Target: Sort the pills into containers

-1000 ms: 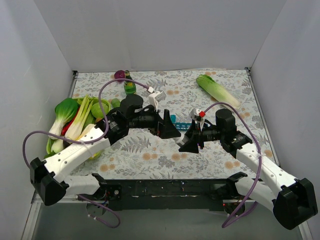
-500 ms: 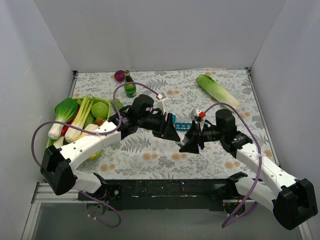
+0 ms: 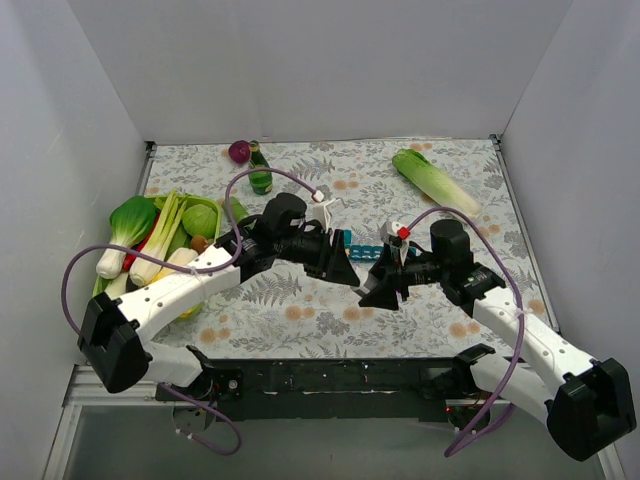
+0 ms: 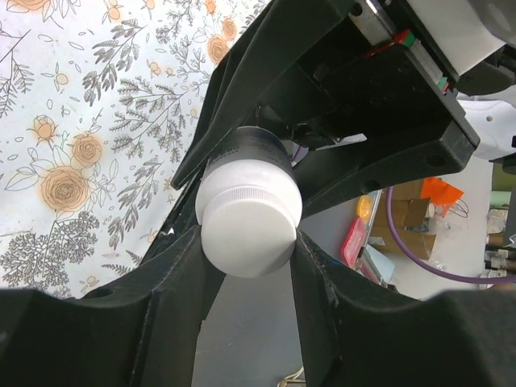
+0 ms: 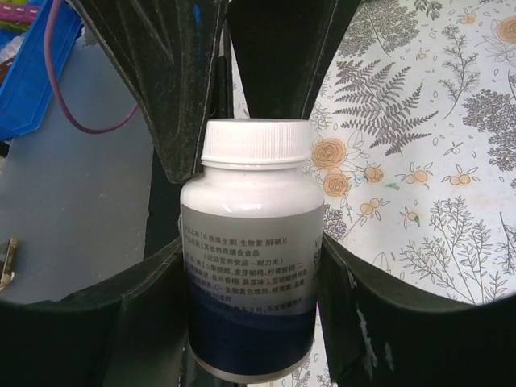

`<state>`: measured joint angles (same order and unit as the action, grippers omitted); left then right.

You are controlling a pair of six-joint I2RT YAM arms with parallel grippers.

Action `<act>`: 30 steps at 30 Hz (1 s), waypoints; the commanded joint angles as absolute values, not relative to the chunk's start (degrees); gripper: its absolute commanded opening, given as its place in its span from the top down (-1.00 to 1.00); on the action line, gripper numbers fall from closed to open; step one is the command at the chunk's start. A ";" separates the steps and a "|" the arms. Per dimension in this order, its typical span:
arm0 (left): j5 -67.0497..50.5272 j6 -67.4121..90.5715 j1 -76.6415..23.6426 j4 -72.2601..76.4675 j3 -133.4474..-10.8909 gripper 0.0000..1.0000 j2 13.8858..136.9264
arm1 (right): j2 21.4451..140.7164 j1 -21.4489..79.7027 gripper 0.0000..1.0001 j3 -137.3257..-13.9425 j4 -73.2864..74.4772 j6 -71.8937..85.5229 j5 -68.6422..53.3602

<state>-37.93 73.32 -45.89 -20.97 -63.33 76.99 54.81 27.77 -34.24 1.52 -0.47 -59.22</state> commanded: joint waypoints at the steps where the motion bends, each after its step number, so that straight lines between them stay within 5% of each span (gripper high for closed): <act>1: -35.34 73.13 -45.97 -21.71 -61.97 1.00 71.99 | 53.35 27.60 -0.39 -36.47 3.69 -5.88 -58.28; 5: -33.32 73.13 -45.27 -22.94 -60.12 1.00 70.14 | 53.17 27.69 -0.80 -37.09 6.32 -9.48 -56.96; 11: -29.72 72.43 -44.12 -25.48 -57.66 1.00 67.15 | 52.74 27.68 -0.87 -37.35 12.03 -17.46 -55.20; 22: -1.17 71.01 -37.28 -42.79 -55.28 1.00 62.05 | 49.83 26.90 -0.96 -36.30 19.34 -28.65 -35.97; 30: 11.32 72.33 -31.12 -46.23 -53.18 1.00 66.44 | 52.91 25.75 -0.96 -38.23 26.19 -37.00 -38.85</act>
